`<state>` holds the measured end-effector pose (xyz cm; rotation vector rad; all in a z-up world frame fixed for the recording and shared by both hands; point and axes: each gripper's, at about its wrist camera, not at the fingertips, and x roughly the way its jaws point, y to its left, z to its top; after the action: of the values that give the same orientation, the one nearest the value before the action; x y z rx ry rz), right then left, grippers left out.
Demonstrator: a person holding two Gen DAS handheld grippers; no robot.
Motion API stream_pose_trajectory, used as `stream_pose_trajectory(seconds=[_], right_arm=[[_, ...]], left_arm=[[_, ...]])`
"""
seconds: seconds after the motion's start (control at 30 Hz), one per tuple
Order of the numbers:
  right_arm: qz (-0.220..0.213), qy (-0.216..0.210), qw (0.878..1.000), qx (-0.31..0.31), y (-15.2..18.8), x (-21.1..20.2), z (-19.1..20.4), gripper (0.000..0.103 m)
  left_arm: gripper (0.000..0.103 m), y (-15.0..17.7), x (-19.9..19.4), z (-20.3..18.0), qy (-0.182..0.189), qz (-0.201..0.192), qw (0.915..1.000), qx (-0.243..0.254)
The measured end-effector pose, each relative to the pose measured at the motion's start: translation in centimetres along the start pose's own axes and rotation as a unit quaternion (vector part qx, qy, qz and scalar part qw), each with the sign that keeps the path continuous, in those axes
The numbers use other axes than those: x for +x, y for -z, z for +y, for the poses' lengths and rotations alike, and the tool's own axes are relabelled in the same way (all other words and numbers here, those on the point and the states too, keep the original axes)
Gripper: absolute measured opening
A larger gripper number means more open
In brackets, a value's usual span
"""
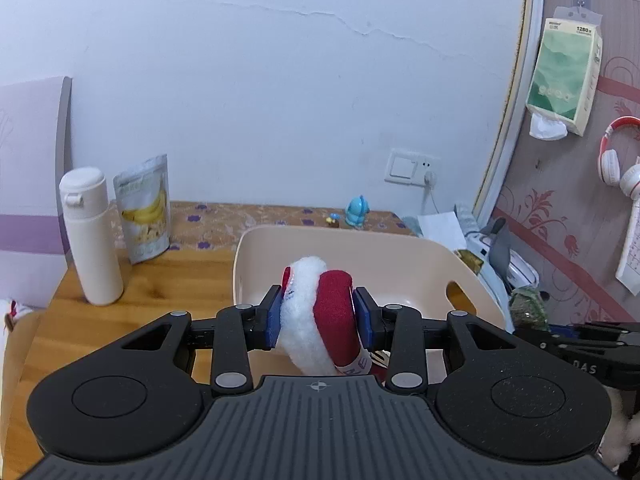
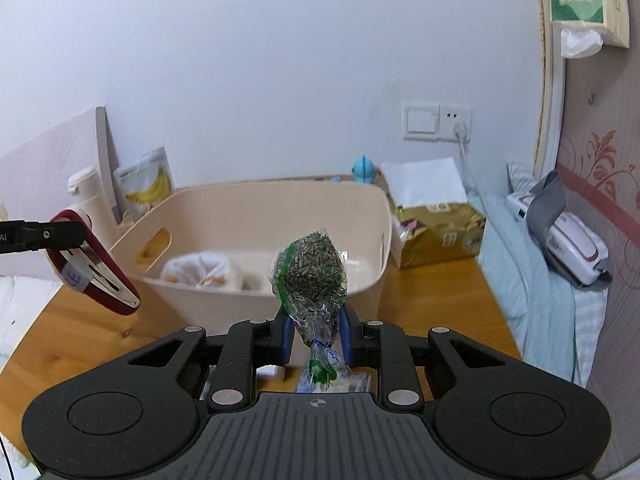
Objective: Organize objects
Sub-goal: 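Carry the plush item and herb bag over the bin and release both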
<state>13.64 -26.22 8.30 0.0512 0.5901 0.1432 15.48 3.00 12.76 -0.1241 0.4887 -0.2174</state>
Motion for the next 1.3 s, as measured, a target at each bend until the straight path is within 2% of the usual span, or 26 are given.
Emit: stream_pose_trajectory(seconds=[0.17, 0.53, 0.77, 0.93, 1.13, 1.3], right_arm=[[-0.011, 0.003, 1.000, 0.002, -1.6, 0.4, -0.7, 0.022], [-0.015, 0.010, 1.000, 0.005, -4.2, 3.7, -1.3, 0.023], [0.006, 0.004, 1.000, -0.001, -5.0, 6.8, -1.0, 0.023], [0.031, 0.009, 0.999, -0.018, -4.9, 9.1, -0.5, 0.023], [0.063, 0.007, 0.998, -0.023, -3.9, 10.9, -0.2, 0.023], [0.071, 0.016, 0.997, -0.036, -3.6, 11.1, 0.2, 0.025]], left_arm=[[0.038, -1.1, 1.8, -0.1, -0.006, -0.010, 0.9999, 0.003], [0.038, -1.8, 9.2, -0.5, -0.003, 0.026, 0.9995, 0.014], [0.038, -1.6, 13.2, -1.4, -0.021, 0.046, 0.9978, 0.044], [0.038, -0.6, 15.1, -1.7, -0.018, 0.074, 0.9957, 0.053], [0.038, 0.4, 15.6, -2.1, -0.029, 0.088, 0.9941, 0.057], [0.042, 0.8, 15.9, -2.5, -0.033, 0.101, 0.9917, 0.073]])
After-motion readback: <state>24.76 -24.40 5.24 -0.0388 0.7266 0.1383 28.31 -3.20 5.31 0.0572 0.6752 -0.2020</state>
